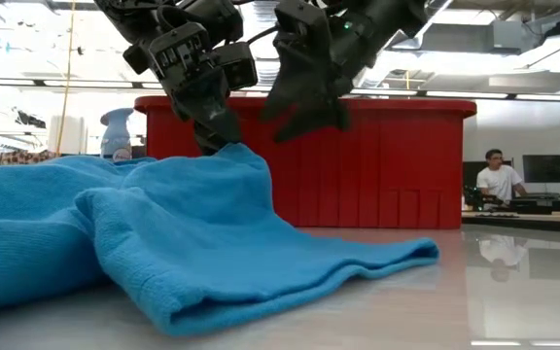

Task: Fold laundry
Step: Remove the blue shorts from the red laundry bin, then fold the blue shorts

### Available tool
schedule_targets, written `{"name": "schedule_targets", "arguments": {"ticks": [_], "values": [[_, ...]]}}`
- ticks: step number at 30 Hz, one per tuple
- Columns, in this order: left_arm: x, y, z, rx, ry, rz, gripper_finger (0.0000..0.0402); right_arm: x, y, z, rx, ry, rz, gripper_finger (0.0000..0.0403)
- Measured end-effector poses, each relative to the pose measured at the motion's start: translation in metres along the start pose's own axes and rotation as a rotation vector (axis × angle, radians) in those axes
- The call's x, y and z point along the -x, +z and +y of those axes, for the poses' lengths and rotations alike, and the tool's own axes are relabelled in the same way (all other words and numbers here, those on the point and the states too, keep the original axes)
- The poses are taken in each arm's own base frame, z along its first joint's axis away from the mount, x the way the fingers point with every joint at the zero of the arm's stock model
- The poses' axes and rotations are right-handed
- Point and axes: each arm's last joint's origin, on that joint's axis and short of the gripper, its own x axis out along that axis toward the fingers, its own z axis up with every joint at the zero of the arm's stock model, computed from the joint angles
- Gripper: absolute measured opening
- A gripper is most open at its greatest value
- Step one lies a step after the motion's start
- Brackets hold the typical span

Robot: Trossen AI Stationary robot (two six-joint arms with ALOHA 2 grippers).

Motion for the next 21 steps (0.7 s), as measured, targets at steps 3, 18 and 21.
{"name": "schedule_targets", "arguments": {"ticks": [3, 18, 21], "values": [[0.000, 0.000, 0.000, 0.000, 0.000, -0.001, 0.0144, -0.002, 0.000, -0.002, 0.030, 0.030, -0.029, 0.0238], [0.000, 0.000, 0.001, 0.006, 0.022, 0.001, 0.0144, -0.040, -0.016, -0.009, 0.044, 0.053, 0.028, 0.0237], [0.000, 0.000, 0.001, 0.015, 0.025, 0.000, 0.0144, -0.039, -0.014, -0.010, 0.045, 0.051, 0.025, 0.0224]]}}
